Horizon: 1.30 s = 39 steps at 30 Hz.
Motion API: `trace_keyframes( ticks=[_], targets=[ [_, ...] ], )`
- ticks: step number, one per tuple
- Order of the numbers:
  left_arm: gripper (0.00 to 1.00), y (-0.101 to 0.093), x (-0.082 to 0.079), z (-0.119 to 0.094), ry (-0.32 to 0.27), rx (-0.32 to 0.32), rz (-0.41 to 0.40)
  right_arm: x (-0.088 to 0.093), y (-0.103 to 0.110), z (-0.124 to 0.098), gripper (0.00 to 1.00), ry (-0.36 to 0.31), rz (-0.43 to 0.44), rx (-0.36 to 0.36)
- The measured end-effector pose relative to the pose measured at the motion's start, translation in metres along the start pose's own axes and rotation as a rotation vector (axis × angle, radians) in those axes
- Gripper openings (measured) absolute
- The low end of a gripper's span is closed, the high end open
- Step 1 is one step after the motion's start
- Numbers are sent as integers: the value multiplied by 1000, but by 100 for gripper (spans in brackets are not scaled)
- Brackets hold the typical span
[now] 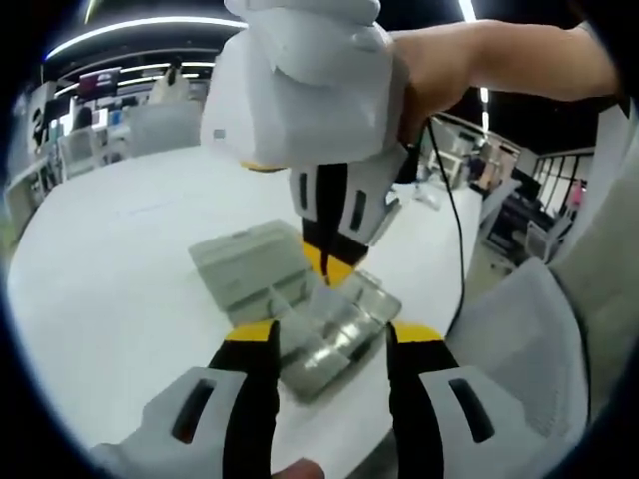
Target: Insert the divider into the dual guide fixture by aligning both edges with the guide slots and pushing it downward to the bottom, including one-sided entry, uneven engagement, binding, and posture correction.
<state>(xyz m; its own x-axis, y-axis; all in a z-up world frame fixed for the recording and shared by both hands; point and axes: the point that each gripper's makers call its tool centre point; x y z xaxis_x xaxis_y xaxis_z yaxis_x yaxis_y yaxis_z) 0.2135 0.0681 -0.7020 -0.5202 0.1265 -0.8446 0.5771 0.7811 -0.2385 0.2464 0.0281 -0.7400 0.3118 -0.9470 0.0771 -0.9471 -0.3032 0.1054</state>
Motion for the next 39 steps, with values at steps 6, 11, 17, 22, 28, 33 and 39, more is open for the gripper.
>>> trace_keyframes(
  ticks=[6, 11, 17, 22, 28, 33, 39],
  targets=[
    [41, 1, 0, 0, 0, 0, -2, 0, -2, 4, 0, -2, 17, -3],
    [41, 1, 1, -1, 1, 0, -3, 0, 0, 4, 0, -4, 28, -5],
    [41, 1, -2, 0, -1, 1, -1, -2, -1, -1, 0, 2, 34, -5],
    [41, 1, -2, 0, -4, 2, -1, -2, -1, -4, 0, 4, 38, -6],
    [41, 0, 0, 0, -1, 3, -2, -3, -3, -3, 0, 5, 42, -6],
    [41, 0, 0, 0, -1, 4, -1, -6, 0, -5, 0, -8, 59, -20],
    [41, -1, -2, 1, -4, 4, 3, -1, -2, 0, 0, 0, 68, -6]
  ],
)
Point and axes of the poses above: the point that each gripper's makers call its tool centre point, and the gripper's own axes: z roughly forward along the fingers, y roughly to its left, x roughly out of its underside, and after that the axes turned 2 degrees about -z, right-handed
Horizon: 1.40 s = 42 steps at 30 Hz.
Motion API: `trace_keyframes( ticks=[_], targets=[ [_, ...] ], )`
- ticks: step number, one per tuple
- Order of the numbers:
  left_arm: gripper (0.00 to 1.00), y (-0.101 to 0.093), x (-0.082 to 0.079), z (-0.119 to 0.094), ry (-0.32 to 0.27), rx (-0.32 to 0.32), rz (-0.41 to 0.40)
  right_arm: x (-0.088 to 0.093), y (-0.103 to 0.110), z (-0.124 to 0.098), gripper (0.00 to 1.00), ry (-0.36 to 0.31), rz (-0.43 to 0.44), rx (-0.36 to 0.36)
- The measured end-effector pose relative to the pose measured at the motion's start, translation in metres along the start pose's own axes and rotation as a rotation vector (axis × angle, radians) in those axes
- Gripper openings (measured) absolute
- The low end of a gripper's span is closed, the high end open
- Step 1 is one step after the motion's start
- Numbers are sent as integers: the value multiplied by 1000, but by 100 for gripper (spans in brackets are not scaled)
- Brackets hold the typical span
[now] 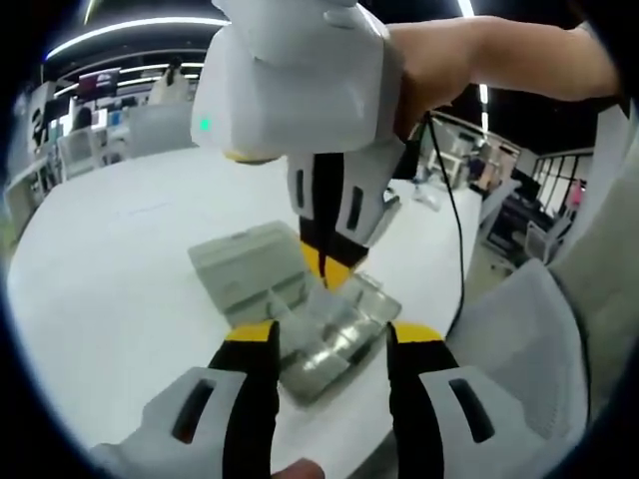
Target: Insert the divider into the dual guide fixture by aligning both edges with the guide slots and pushing it downward to the bottom, including one-sided entry, uneven engagement, binding, and posture correction.
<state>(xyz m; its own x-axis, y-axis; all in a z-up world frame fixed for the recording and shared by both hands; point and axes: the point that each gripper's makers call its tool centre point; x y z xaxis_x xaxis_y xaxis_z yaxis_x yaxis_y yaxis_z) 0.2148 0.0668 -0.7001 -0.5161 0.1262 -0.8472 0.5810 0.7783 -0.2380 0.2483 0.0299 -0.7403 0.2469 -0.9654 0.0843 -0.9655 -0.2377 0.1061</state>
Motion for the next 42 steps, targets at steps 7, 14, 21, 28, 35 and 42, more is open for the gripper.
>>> trace_keyframes(
  ticks=[7, 14, 21, 28, 35, 42],
  targets=[
    [41, 1, 2, 0, 4, 0, 0, 2, 7, 2, 0, -6, 17, -23],
    [41, 1, 1, 0, 0, -1, -1, 1, 1, -3, 0, -2, 5, -6],
    [41, 1, 0, 0, -1, -3, -1, 3, -1, -2, 0, 11, -6, -4],
    [41, 1, 1, -1, -3, -5, -7, 5, -1, 1, 0, 32, -15, -8],
    [41, 1, -1, -3, -6, -6, -7, 5, 2, -1, 0, 45, -15, -11],
    [41, 1, -1, -2, -8, -6, -9, 6, -1, -1, 0, 62, -9, -19]
  ],
)
Point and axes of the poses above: the point that each gripper's makers call its tool centre point, and the gripper's own axes: z roughly forward along the fingers, y roughly to its left, x roughly out of its underside, and after that the axes turned 2 degrees about -z, right-handed
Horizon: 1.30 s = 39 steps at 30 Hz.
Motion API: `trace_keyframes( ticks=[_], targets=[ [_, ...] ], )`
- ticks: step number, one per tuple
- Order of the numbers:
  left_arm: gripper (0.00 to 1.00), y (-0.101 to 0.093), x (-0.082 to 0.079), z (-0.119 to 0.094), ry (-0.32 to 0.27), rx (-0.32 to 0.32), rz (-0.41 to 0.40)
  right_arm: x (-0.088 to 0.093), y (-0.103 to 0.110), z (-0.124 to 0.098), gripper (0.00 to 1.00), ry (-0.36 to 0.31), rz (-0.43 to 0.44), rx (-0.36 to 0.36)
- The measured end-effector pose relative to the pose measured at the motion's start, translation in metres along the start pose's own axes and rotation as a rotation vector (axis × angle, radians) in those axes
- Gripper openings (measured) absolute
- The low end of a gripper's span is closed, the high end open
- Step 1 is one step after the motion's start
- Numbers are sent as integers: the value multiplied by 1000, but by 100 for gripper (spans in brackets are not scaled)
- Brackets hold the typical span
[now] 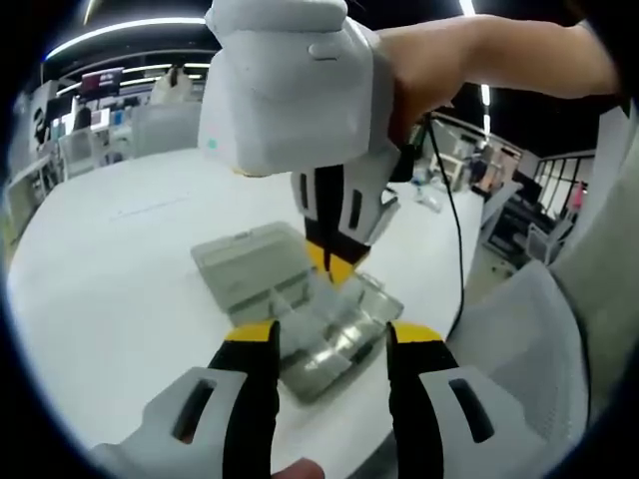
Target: Insert the divider into the dual guide fixture by aligning both edges with the guide slots and pushing it downward to the bottom, including one-sided entry, uneven engagement, binding, and posture correction.
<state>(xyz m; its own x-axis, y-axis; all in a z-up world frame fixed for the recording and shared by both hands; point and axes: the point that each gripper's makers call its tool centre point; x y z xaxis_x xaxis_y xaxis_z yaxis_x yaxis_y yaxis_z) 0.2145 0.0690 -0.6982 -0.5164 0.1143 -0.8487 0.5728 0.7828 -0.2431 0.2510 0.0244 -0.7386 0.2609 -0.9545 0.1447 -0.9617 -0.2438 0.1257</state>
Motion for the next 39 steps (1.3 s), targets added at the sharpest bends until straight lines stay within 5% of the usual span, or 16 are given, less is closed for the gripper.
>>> trace_keyframes(
  ticks=[17, 26, 39],
  targets=[
    [41, -2, 0, 0, -3, 0, -1, 1, 0, -1, 0, 8, 5, -1],
    [41, 1, 1, 1, 7, -1, 8, -3, 2, -19, 0, -37, 2, 18],
    [26, -3, -17, 18, 41, 51, 182, 9, 26, -43, 0, -105, -24, 8]
  ],
)
Point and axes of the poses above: the point that each gripper's makers call its tool centre point, and the gripper's own axes: z roughly forward along the fingers, y roughly to its left, x roughly out of its underside, and after that the axes turned 2 degrees about -z, right-handed
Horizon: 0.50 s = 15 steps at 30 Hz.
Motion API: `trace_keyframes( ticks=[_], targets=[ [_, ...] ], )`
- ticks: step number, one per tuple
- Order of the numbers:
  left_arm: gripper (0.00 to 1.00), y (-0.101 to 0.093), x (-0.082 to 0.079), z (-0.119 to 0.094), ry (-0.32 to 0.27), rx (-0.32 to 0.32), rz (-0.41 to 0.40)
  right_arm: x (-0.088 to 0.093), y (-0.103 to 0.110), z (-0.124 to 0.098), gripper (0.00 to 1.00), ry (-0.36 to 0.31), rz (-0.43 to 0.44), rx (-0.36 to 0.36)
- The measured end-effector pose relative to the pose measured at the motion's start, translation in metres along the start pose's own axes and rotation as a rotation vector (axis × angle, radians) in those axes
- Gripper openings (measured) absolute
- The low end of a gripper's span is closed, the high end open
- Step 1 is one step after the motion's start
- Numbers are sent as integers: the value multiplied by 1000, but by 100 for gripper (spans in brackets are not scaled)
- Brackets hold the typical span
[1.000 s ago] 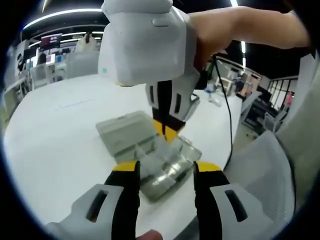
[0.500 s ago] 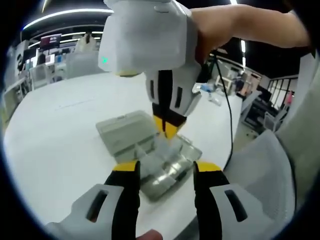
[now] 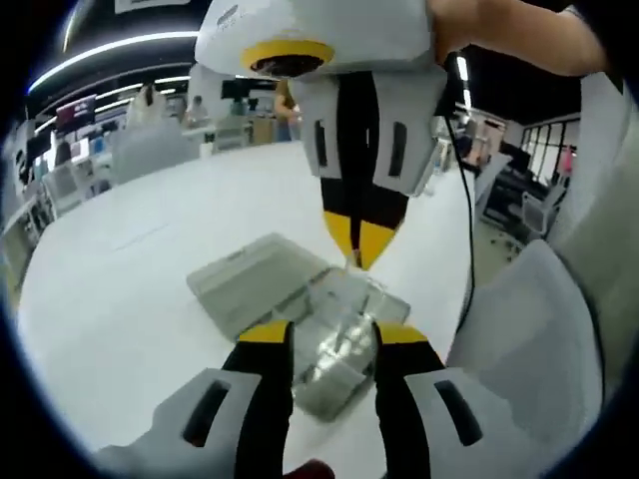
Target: Insert the divider into the dual guide fixture by aligning both edges with the guide slots and pushing it downward to the bottom, including one-sided entry, uneven engagement, binding, and posture correction.
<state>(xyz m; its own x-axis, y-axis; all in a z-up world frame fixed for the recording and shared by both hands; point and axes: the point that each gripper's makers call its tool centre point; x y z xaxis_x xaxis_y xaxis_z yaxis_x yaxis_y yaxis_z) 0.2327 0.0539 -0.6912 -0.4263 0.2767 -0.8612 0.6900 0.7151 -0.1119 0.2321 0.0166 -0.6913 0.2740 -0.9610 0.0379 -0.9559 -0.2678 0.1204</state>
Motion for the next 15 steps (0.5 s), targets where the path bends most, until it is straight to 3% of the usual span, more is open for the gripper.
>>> trace_keyframes(
  ticks=[5, 15],
  targets=[
    [14, -15, -8, 6, 8, 64, 67, 4, 9, -3, 0, -30, -14, -11],
    [6, -41, -13, 15, 44, 158, 128, 6, 27, -7, 0, -72, -32, -12]
  ],
)
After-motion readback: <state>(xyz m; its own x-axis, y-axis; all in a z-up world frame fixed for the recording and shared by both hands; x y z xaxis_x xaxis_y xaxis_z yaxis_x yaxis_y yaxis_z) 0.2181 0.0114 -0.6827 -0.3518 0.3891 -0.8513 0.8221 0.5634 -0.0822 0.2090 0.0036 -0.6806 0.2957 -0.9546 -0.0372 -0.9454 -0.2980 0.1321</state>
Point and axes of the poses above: the point that each gripper's makers call its tool centre point, and the gripper's own axes: z roughly forward along the fingers, y roughly to its left, x roughly out of its underside, and after that the axes turned 2 degrees about -z, right-handed
